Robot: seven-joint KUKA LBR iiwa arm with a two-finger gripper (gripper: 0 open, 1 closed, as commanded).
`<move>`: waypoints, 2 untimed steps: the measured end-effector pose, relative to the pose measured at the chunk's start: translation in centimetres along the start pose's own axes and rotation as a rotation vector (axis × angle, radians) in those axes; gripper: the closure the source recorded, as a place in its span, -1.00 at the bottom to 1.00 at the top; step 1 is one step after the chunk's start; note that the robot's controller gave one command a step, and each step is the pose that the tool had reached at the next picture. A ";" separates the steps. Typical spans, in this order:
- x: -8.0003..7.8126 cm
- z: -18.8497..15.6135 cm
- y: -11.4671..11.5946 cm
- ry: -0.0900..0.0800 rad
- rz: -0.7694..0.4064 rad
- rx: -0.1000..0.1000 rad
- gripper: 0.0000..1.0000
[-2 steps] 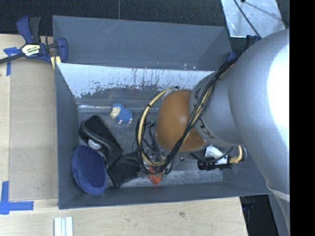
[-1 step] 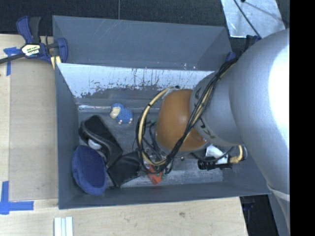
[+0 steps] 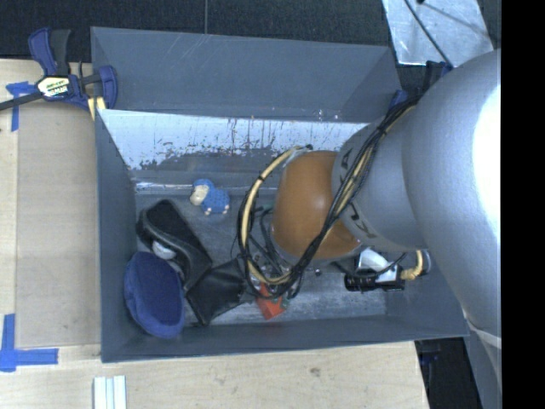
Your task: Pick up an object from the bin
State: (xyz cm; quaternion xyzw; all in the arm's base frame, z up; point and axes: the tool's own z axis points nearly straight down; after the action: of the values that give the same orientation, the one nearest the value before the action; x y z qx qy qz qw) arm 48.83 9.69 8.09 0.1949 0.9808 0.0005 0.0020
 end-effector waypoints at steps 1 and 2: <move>-0.1 -3.6 0.0 -0.001 -0.001 -0.001 1.00; -0.3 -5.5 0.0 -0.001 -0.001 -0.001 1.00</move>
Offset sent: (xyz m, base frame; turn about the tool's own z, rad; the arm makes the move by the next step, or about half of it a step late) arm 0.0001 -0.0001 0.0340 0.0000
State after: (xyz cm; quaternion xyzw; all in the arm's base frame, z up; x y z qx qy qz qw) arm 49.07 9.60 13.56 0.1942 0.9810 0.0009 0.0024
